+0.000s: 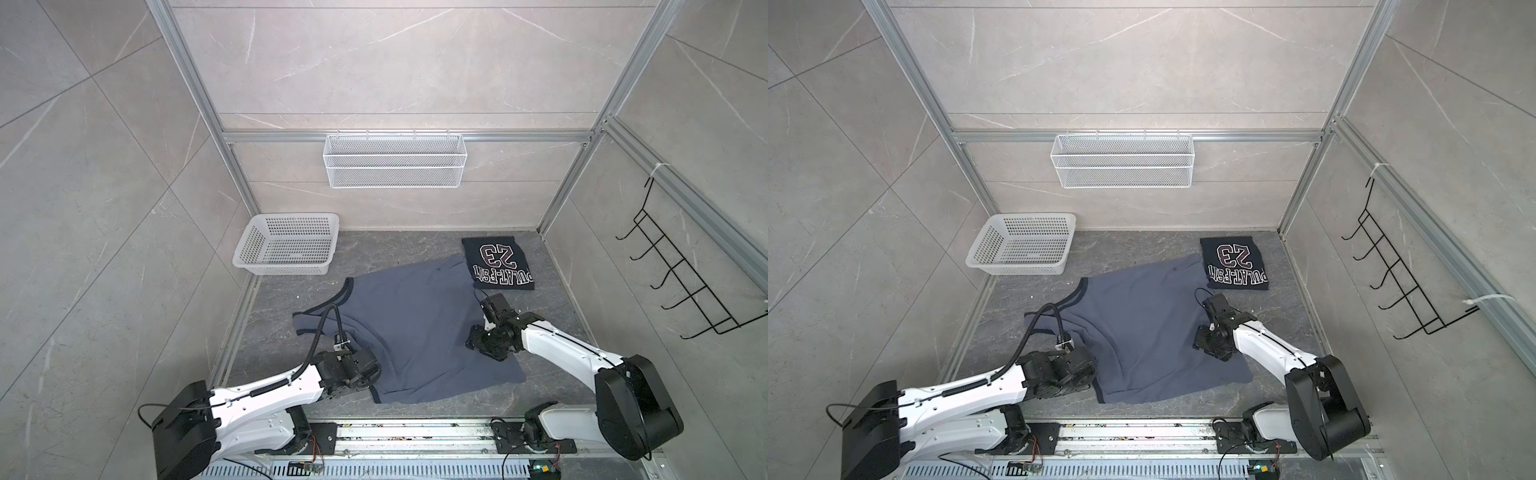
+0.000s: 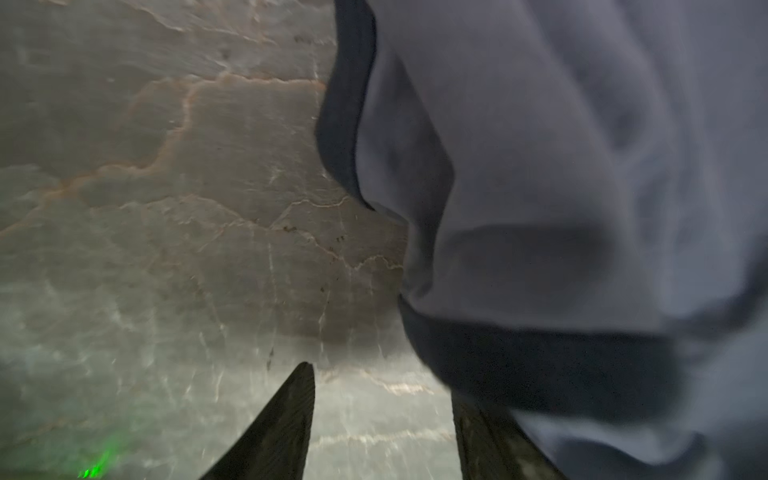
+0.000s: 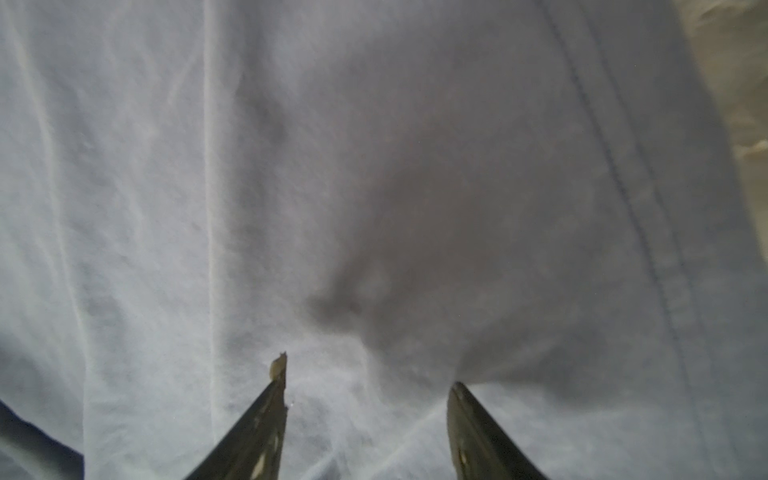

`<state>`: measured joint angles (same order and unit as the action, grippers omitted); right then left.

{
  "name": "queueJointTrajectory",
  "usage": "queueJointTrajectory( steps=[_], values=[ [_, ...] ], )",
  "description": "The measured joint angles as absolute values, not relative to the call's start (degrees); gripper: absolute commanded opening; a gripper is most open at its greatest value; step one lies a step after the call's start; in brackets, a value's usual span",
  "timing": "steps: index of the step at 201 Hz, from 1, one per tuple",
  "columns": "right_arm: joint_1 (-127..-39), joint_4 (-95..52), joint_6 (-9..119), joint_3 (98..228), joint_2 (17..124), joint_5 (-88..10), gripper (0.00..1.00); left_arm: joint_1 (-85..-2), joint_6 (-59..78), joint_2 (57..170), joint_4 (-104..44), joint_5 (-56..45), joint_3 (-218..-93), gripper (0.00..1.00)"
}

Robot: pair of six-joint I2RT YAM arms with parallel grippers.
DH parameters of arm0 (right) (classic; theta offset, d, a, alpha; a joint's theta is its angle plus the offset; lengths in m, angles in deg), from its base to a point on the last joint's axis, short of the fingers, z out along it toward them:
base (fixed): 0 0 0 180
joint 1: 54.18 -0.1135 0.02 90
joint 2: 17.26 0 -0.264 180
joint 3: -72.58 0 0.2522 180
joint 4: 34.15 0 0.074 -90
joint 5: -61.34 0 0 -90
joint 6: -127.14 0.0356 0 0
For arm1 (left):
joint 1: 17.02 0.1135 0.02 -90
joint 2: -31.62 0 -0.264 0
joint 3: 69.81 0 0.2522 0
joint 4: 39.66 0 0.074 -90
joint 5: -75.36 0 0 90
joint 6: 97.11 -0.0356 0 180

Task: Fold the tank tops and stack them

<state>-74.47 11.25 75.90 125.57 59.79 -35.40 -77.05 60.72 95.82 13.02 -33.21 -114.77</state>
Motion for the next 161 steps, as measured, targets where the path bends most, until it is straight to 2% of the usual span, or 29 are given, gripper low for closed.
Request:
queueJointTrajectory(
  steps=[46, 74, 125, 161],
  values=[
    [-74.5, 11.0, 75.9, 125.6, 59.9, -35.6, 0.63, -77.2, 59.3, 101.0, 8.2, -37.6, -115.1, 0.41],
    [-74.5, 10.8, 75.9, 125.6, 60.2, -35.8, 0.63, -77.2, 59.3, 103.6, 8.5, -40.8, -116.9, 0.31],
    [-74.5, 10.7, 75.9, 125.6, 60.9, -35.4, 0.63, -77.2, 62.1, 105.2, 14.7, -44.3, -120.5, 0.02],
    [-73.9, 10.8, 75.9, 125.9, 63.3, -33.8, 0.64, -77.2, 68.5, 105.4, 28.2, -44.6, -122.6, 0.0]
  ],
)
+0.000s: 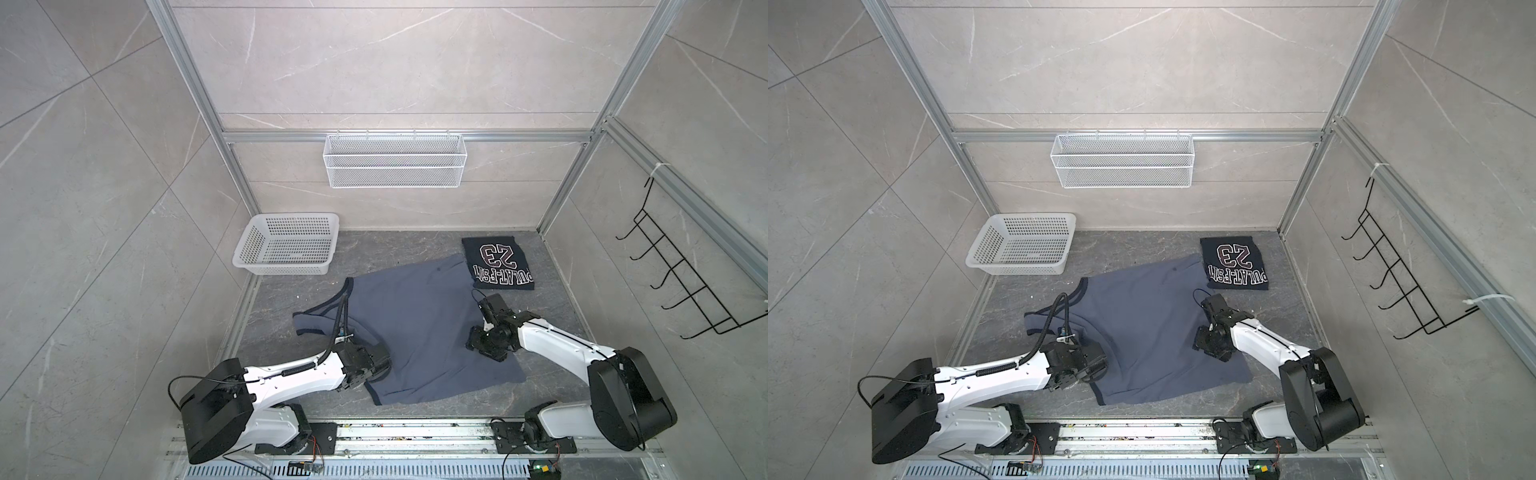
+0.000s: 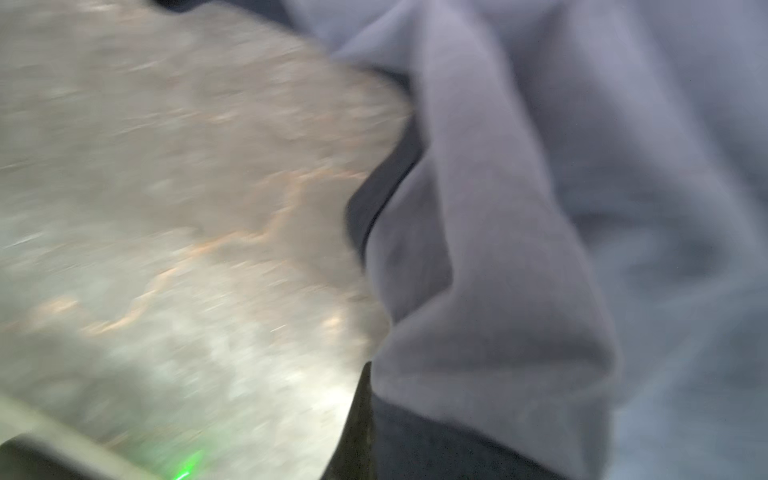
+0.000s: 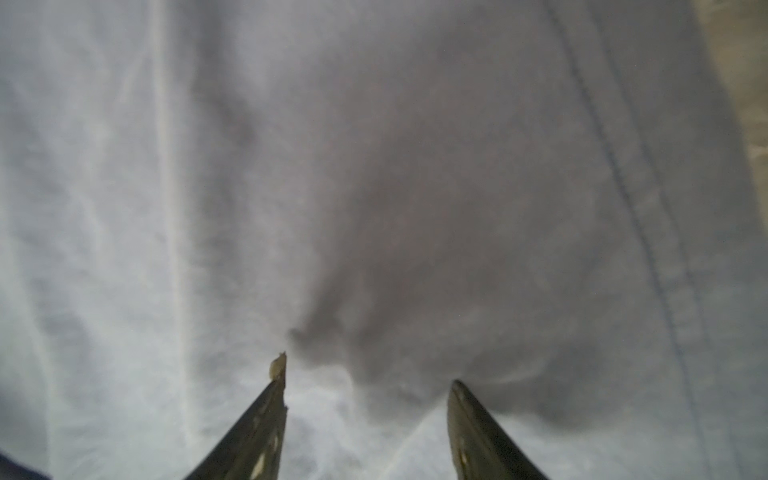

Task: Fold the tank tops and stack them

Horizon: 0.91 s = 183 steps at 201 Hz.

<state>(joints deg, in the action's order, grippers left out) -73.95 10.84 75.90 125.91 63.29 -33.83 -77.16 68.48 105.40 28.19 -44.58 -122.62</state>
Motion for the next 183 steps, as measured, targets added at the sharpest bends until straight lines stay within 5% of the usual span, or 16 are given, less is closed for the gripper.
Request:
queueJointTrajectory(
  steps=[105, 115, 146, 183],
  values=[
    [-65.6, 9.5, 75.9, 128.8, 67.0, -33.7, 0.64, -79.8, 90.5, 107.4, 60.3, -50.3, -130.9, 0.06],
    [-64.9, 9.3, 75.9, 128.8, 67.1, -34.1, 0.64, -80.2, 92.7, 108.7, 61.3, -51.3, -132.3, 0.15],
    [-64.3, 8.9, 75.9, 128.6, 66.9, -34.5, 0.64, -81.6, 96.6, 108.8, 61.3, -52.9, -133.0, 0.64],
    [-64.2, 8.8, 75.9, 128.4, 66.6, -34.5, 0.64, -86.5, 100.5, 103.4, 61.3, -53.6, -132.9, 0.76]
  ],
)
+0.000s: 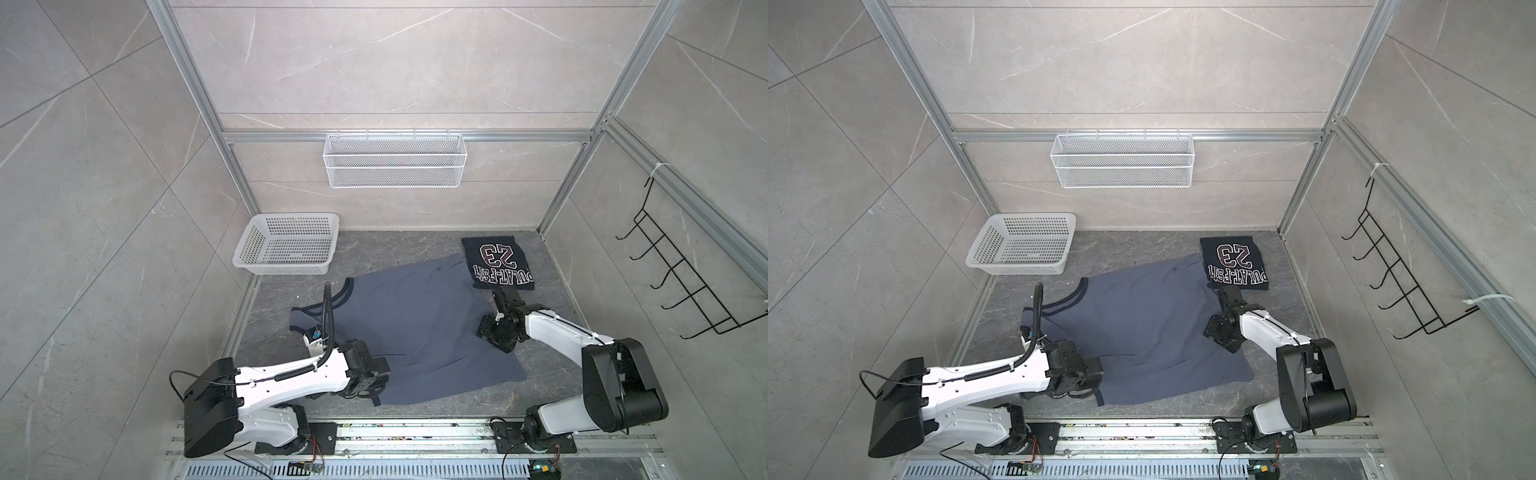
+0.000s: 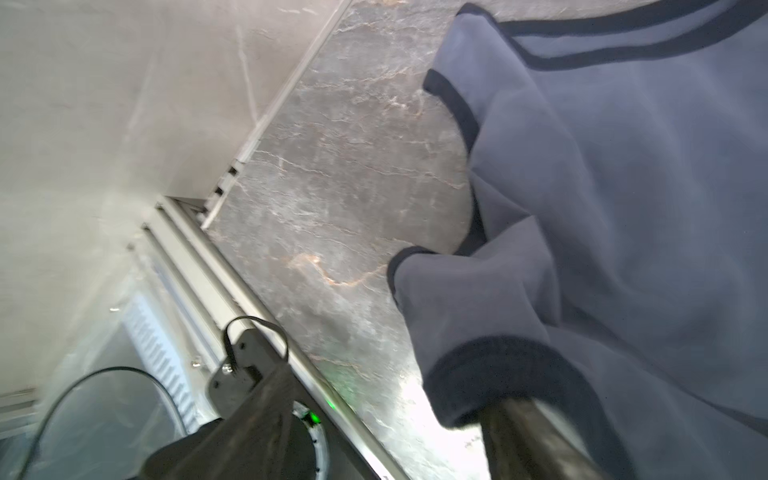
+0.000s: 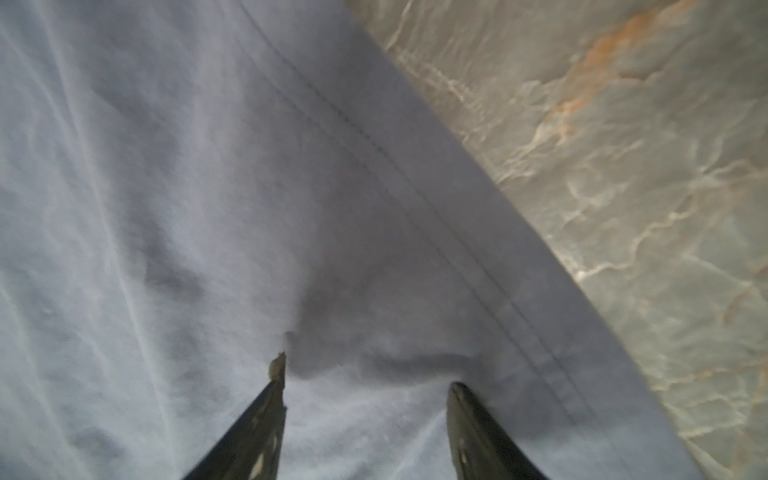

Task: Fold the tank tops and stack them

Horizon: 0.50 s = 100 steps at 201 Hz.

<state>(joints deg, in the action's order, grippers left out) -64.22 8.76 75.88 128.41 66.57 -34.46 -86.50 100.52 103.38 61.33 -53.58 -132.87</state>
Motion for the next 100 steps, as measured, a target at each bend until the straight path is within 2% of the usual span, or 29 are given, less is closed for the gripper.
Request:
queueJointTrajectory(
  steps=[68, 100],
  values=[
    [-63.9, 9.8, 75.9, 128.3, 65.9, -33.3, 0.64, -87.5, 100.9, 97.2, 61.3, -54.0, -134.4, 0.75],
    [-63.9, 9.8, 75.8, 128.3, 65.6, -33.3, 0.64, -87.5, 91.9, 94.3, 55.0, -53.6, -133.0, 0.77]
  ],
)
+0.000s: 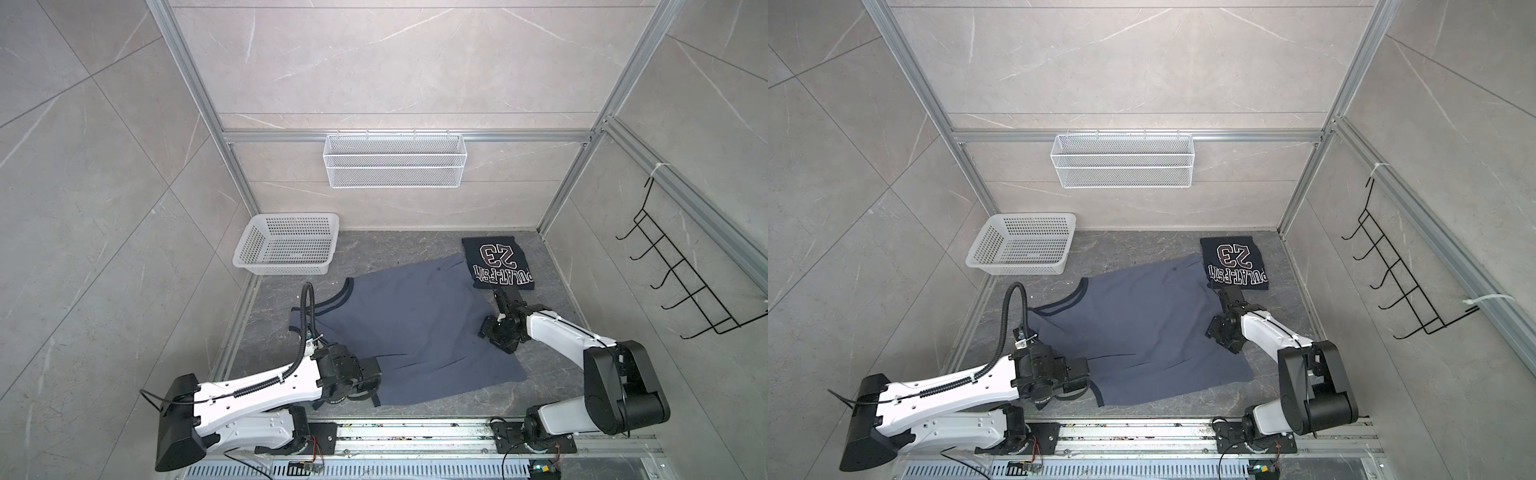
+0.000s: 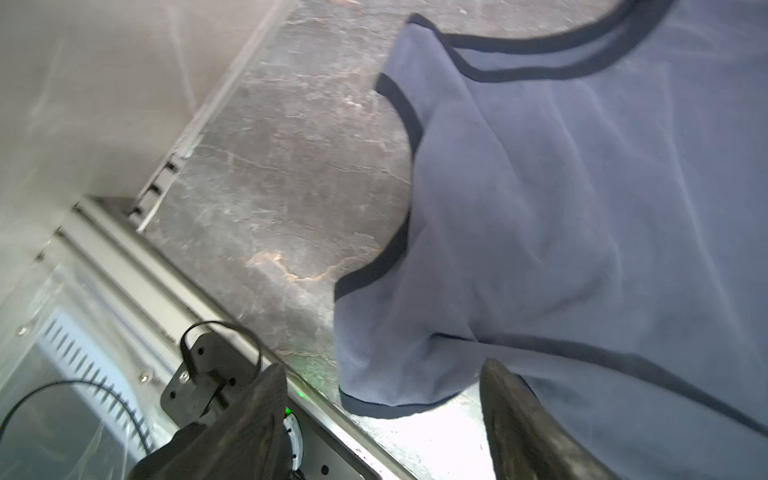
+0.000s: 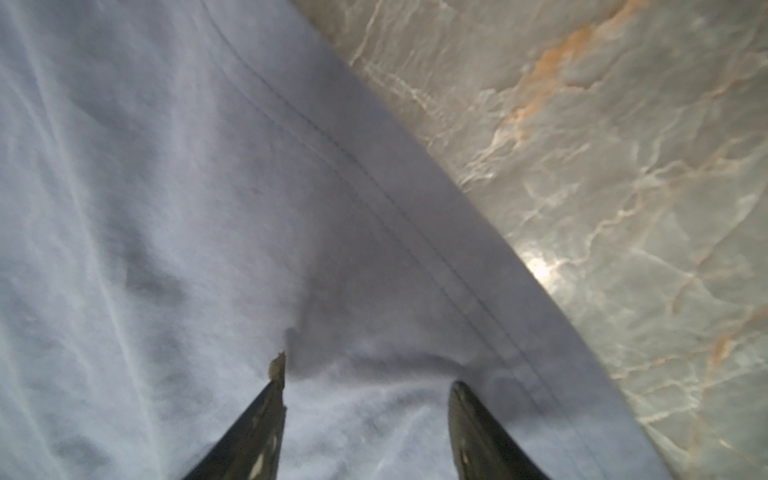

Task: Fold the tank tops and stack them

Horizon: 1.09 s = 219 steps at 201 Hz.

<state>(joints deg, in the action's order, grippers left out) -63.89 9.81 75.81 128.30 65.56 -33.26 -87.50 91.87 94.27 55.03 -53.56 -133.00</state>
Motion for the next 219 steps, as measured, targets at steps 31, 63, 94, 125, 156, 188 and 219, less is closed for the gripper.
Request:
queueJointTrajectory(
  steps=[31, 63, 94, 125, 156, 188, 219],
  values=[
    [-63.9, 9.7, 74.7, 128.3, 65.5, -36.1, 0.64, -85.7, 84.4, 93.7, 42.5, -52.3, -129.2, 0.76],
    [-64.5, 9.4, 74.4, 127.1, 64.6, -38.7, 0.64, -79.6, 79.1, 90.0, 30.0, -46.8, -120.3, 0.76],
    [-67.0, 9.5, 74.7, 125.1, 62.5, -39.2, 0.64, -75.8, 76.7, 89.9, 23.9, -42.4, -116.2, 0.76],
    [-69.8, 9.5, 75.7, 124.7, 62.4, -38.2, 0.64, -69.9, 73.1, 90.1, 17.6, -38.9, -111.6, 0.77],
    [-69.7, 9.8, 77.5, 125.3, 63.1, -37.5, 0.65, -63.5, 69.4, 91.4, 12.6, -35.6, -108.3, 0.78],
    [-67.8, 9.7, 78.7, 125.4, 63.1, -37.4, 0.65, -62.0, 67.9, 92.9, 13.2, -35.9, -109.1, 0.81],
    [-65.5, 10.1, 78.7, 126.5, 64.3, -37.0, 0.65, -60.9, 65.4, 91.7, 15.3, -38.5, -109.6, 0.85]
  ],
)
